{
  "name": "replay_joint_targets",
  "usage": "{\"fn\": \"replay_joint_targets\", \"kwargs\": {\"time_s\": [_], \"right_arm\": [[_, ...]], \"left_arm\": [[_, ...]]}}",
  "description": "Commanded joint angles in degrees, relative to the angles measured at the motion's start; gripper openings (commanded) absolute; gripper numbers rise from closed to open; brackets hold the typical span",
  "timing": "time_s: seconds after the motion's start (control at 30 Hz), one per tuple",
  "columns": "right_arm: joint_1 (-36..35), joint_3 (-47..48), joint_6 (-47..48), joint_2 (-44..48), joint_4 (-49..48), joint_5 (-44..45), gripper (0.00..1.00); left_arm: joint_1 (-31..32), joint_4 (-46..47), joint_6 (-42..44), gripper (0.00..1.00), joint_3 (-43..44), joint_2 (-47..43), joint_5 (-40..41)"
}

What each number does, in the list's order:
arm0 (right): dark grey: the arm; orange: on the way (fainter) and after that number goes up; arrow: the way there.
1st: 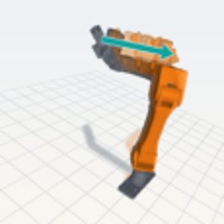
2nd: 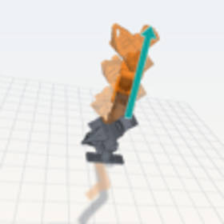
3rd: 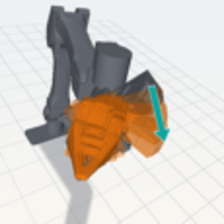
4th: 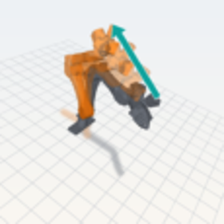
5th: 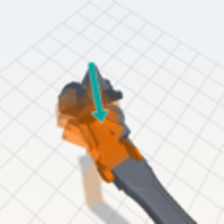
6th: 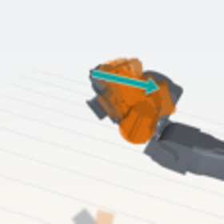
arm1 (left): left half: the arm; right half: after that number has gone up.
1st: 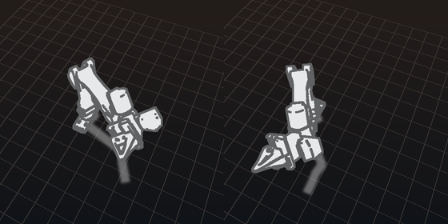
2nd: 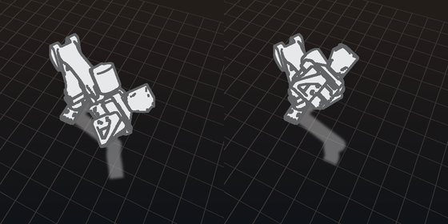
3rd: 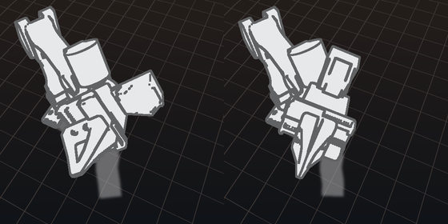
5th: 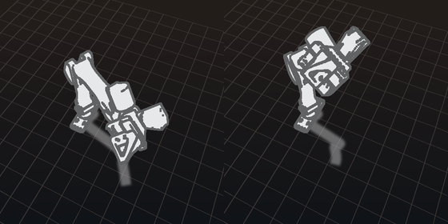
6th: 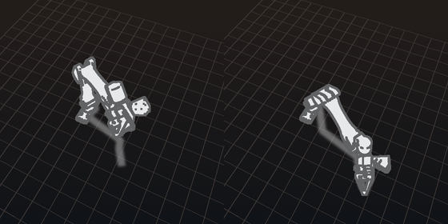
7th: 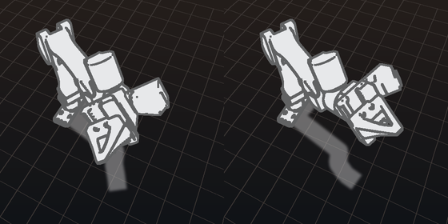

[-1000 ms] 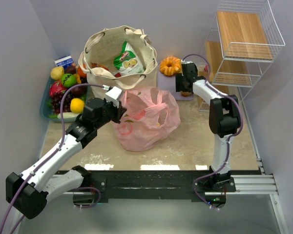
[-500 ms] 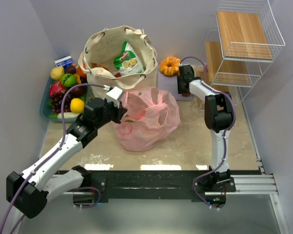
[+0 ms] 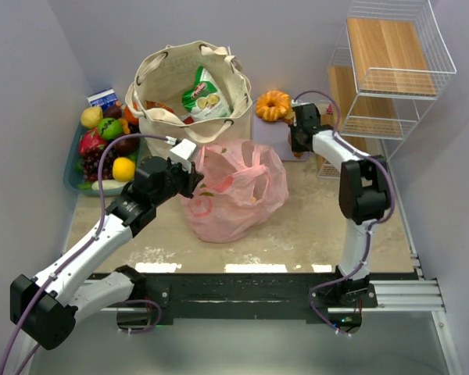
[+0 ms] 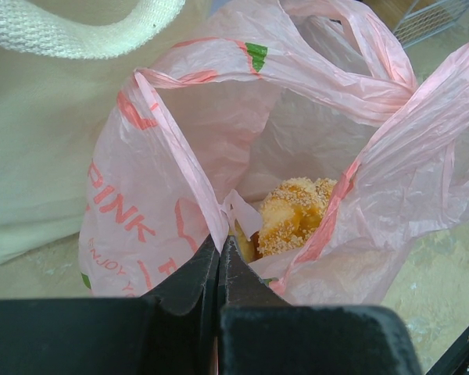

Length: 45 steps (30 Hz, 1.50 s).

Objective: Place the mixed food into the grocery bags and tie them

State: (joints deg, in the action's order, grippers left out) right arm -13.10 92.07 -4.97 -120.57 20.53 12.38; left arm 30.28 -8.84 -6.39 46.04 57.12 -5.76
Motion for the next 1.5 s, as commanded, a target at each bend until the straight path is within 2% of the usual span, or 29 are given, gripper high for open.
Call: {"fn": "replay_joint_targets", "kwargs": {"time_s": [0.0, 0.1, 0.23, 0.33, 0.37, 0.47, 0.6, 0.77, 0.93, 1.27, 1.47], "right_arm": [[-1.6, -5.6, -2.0, 17.7, -3.7, -6.0, 0.00], [-3.8, -11.8, -3.2, 24.9, -7.0, -6.6, 0.00], [-7.6, -21.1, -3.6, 39.2, -11.1, -6.8, 0.00], [-10.1, -27.3, -3.7, 48.2, -17.0, -12.2, 0.00], [-10.7, -28.5, -3.9, 49.9, -18.6, -18.5, 0.00], [-11.8, -30.9, -5.7, 54.1, -23.5, -30.2, 0.00], [-15.5, -28.9, -6.3, 53.3, -22.6, -36.7, 0.00], [-23.7, -29.3, -4.9, 49.8, -25.3, -38.1, 0.00], [-27.4, -26.2, -4.1, 44.5, -24.1, -40.4, 0.00], [-28.0, -18.9, -8.3, 33.9, -16.9, -29.7, 0.00], [-28.0, -14.6, -9.6, 30.7, -16.0, -26.0, 0.00]], "left_arm": [[-0.4, 1.5, 0.5, 0.00, 0.0, 0.1, -0.1], [-0.4, 1.5, 0.5, 0.00, 0.0, 0.1, -0.1], [-0.4, 1.5, 0.6, 0.00, -0.1, -0.2, 0.1], [-0.4, 1.4, 0.6, 0.00, -0.1, -0.4, 0.6], [-0.4, 1.4, 0.7, 0.00, -0.2, -0.4, 0.7], [-0.4, 1.3, 0.7, 0.00, -0.1, -0.6, 1.1], [-0.5, 1.2, 0.8, 0.00, -0.2, -0.6, 1.7], [-0.4, 1.3, 0.9, 0.00, -0.2, -0.6, 2.2], [-0.4, 1.1, 0.9, 0.00, -0.3, -0.4, 2.5], [-0.4, 1.0, 1.1, 0.00, -0.2, -0.4, 2.9], [-0.5, 1.1, 1.0, 0.00, -0.2, -0.4, 2.7]]}}
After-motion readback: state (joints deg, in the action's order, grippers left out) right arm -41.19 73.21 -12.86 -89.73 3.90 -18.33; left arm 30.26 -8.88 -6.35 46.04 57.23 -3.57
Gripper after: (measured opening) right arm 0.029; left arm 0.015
